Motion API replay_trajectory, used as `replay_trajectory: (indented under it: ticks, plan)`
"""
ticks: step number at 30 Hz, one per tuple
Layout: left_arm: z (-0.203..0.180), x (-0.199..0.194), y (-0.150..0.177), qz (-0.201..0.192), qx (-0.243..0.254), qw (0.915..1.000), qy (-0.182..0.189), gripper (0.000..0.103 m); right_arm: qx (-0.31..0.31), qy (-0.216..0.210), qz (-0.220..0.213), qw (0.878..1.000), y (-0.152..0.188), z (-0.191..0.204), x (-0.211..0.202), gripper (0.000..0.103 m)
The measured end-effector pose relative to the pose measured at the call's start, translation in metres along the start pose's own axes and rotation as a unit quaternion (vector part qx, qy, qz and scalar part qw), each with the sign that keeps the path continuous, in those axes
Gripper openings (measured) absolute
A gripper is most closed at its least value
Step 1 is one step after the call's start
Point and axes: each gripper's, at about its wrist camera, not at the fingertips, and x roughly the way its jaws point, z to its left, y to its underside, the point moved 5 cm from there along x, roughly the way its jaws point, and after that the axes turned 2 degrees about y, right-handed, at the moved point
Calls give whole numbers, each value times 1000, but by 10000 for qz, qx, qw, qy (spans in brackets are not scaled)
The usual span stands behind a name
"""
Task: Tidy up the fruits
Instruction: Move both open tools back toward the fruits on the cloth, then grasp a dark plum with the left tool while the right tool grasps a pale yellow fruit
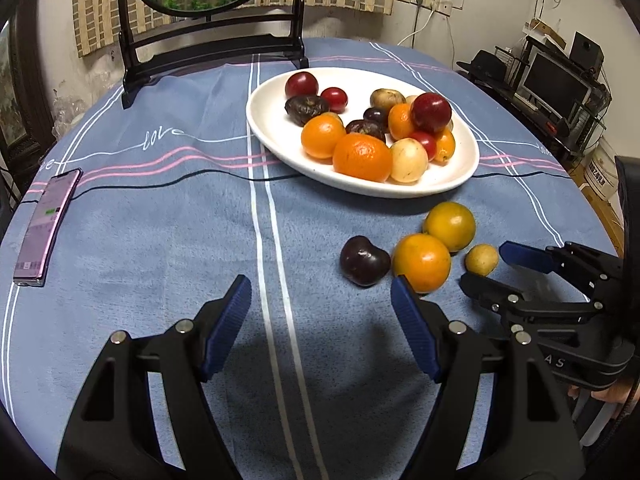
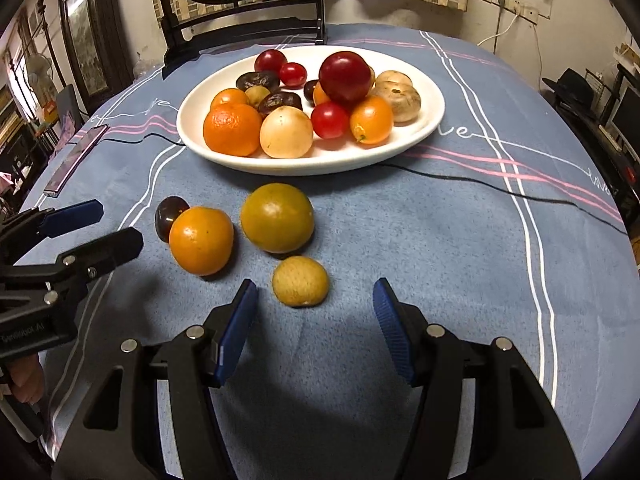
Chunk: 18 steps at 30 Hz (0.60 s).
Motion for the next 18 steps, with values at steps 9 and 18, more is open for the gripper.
replay_trajectory:
  ticks: [9,18]
  plan:
    - [0,7,2,99,41,9999,-39,74,-139,256,-6,9996,-8,8,6,36]
    - [-2,22,2,345,293,9984,-351,74,287,-329,-167,9989,1,0,-11,29]
